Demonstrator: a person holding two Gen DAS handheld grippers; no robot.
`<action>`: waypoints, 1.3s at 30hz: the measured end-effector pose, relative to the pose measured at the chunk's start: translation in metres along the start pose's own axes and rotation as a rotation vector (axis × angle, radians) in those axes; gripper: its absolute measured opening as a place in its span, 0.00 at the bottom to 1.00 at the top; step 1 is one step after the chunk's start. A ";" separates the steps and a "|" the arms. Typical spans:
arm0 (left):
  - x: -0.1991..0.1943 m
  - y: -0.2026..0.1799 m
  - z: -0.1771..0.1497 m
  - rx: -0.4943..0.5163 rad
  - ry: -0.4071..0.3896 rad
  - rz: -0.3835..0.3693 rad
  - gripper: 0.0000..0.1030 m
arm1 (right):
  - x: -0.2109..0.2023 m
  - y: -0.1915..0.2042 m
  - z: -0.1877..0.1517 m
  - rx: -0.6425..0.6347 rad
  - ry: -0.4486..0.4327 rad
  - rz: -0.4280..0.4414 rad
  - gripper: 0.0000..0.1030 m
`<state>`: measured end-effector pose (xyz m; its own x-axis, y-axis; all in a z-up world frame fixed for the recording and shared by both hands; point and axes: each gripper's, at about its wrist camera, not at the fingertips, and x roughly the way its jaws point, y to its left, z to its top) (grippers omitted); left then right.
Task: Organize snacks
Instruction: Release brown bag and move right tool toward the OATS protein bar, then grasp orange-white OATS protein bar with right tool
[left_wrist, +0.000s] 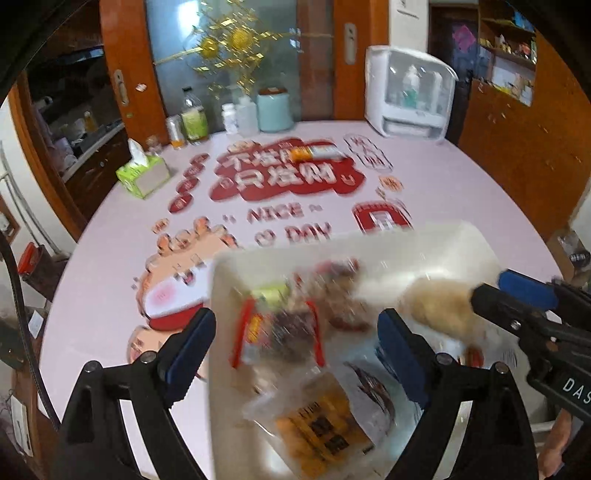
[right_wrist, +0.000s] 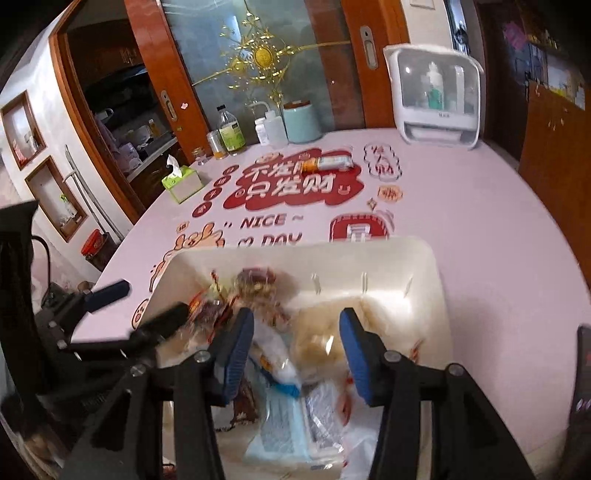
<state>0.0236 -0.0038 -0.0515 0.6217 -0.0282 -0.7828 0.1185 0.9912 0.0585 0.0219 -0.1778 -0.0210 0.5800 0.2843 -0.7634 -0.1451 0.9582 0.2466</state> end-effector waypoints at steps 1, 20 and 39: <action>-0.004 0.006 0.011 -0.005 -0.018 0.007 0.86 | -0.003 0.000 0.009 -0.016 -0.008 -0.007 0.48; 0.000 0.072 0.330 0.010 -0.189 0.238 0.86 | 0.006 -0.009 0.332 -0.245 -0.040 -0.086 0.48; 0.306 0.080 0.336 -0.051 0.229 0.116 0.86 | 0.327 -0.013 0.340 -0.375 0.383 -0.029 0.53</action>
<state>0.4836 0.0229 -0.0778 0.4365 0.1102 -0.8929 0.0137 0.9915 0.1291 0.4855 -0.1079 -0.0706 0.2643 0.1815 -0.9472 -0.4501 0.8918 0.0453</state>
